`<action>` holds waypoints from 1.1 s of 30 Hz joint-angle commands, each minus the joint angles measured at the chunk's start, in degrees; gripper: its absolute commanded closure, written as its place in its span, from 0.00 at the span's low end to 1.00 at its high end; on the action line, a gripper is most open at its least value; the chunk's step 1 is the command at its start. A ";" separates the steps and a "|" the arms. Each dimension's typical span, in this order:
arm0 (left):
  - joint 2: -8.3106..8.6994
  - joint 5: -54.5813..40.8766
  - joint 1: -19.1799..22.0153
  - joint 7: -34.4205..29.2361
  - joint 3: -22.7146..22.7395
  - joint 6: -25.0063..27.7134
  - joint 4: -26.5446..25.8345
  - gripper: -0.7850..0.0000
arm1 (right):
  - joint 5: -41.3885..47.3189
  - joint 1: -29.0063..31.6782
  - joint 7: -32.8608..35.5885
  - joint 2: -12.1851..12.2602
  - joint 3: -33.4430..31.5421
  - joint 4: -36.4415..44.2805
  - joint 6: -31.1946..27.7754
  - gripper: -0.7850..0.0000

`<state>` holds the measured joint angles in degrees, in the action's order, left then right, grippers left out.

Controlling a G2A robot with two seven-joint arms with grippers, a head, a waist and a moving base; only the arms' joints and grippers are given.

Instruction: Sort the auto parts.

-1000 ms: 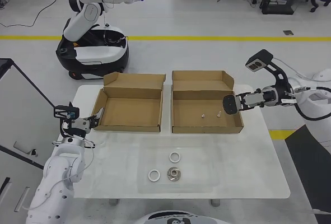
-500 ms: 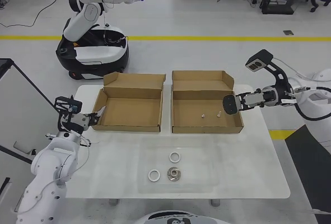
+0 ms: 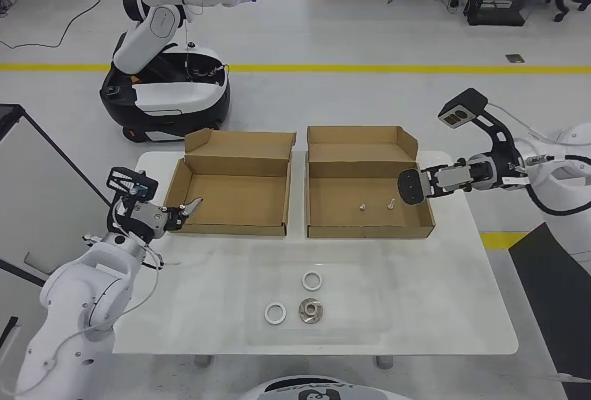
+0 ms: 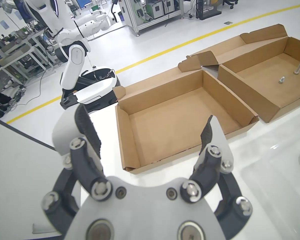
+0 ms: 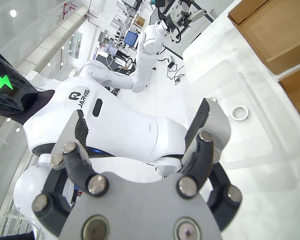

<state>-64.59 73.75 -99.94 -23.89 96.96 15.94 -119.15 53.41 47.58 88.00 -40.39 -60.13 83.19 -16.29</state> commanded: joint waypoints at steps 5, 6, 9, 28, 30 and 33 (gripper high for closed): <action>0.13 -1.04 0.51 -0.26 0.57 1.89 -1.07 0.00 | 0.02 0.00 0.00 0.00 0.00 0.00 0.00 0.00; 0.21 -1.78 1.05 -0.88 0.56 3.42 -1.91 0.00 | 0.02 0.00 0.00 0.00 0.00 0.00 0.00 0.00; 0.62 -2.65 3.30 -7.64 0.94 6.88 -4.43 0.00 | 0.02 0.00 0.00 0.00 0.00 0.00 0.00 0.00; 2.22 -15.48 18.55 -43.89 -12.60 14.62 -14.70 0.00 | 0.02 0.00 0.00 0.00 0.00 0.00 0.00 0.00; 2.30 -16.27 19.54 -45.75 -14.54 14.60 -15.20 0.00 | 0.02 0.00 0.00 0.00 0.00 0.00 0.00 0.00; 2.43 -16.77 21.06 -48.16 -17.43 14.88 -15.49 0.00 | 0.02 0.00 0.00 0.00 0.00 0.00 0.00 0.00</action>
<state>-62.20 57.07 -79.43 -71.08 80.71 30.71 -134.66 53.41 47.58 88.00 -40.39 -60.13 83.19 -16.29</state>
